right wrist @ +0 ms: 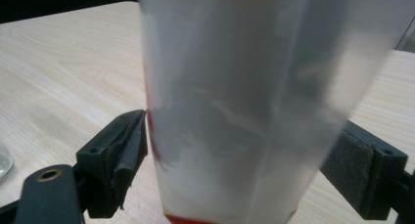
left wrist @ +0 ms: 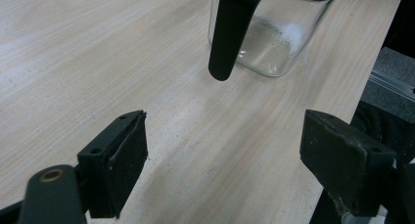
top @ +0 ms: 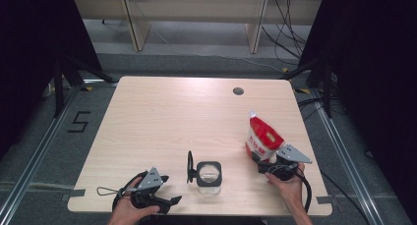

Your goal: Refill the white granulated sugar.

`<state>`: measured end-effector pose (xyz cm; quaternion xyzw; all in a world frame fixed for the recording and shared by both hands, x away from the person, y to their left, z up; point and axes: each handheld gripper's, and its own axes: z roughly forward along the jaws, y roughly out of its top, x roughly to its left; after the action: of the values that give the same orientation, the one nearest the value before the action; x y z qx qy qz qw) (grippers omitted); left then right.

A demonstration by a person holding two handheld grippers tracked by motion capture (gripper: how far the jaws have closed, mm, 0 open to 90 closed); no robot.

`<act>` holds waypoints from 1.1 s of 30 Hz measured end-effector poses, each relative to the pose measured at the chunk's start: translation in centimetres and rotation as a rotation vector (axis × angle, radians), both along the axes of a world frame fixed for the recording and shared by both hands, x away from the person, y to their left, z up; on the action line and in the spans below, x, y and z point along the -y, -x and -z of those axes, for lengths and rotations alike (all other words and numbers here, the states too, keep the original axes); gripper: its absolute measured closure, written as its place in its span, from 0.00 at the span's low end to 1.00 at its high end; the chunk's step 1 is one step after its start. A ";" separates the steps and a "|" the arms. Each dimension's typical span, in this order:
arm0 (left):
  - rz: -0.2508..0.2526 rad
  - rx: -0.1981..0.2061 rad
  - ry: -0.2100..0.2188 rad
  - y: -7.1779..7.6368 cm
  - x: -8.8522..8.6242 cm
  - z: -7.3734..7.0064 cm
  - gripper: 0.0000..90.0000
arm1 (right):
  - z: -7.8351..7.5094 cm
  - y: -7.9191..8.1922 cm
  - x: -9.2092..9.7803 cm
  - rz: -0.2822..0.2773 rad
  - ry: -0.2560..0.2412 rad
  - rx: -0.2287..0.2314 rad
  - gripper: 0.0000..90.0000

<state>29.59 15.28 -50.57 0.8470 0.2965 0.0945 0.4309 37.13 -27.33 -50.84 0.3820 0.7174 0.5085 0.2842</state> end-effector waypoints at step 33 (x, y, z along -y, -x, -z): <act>-0.012 -0.018 0.009 0.1 0.3 0.2 0.20 | 0.7 -1.4 -0.3 -0.017 -0.103 0.022 0.35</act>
<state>29.53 14.98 -50.80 0.8441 0.3058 0.0882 0.4315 38.57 -27.01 -51.55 0.3843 0.6904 0.5513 0.2677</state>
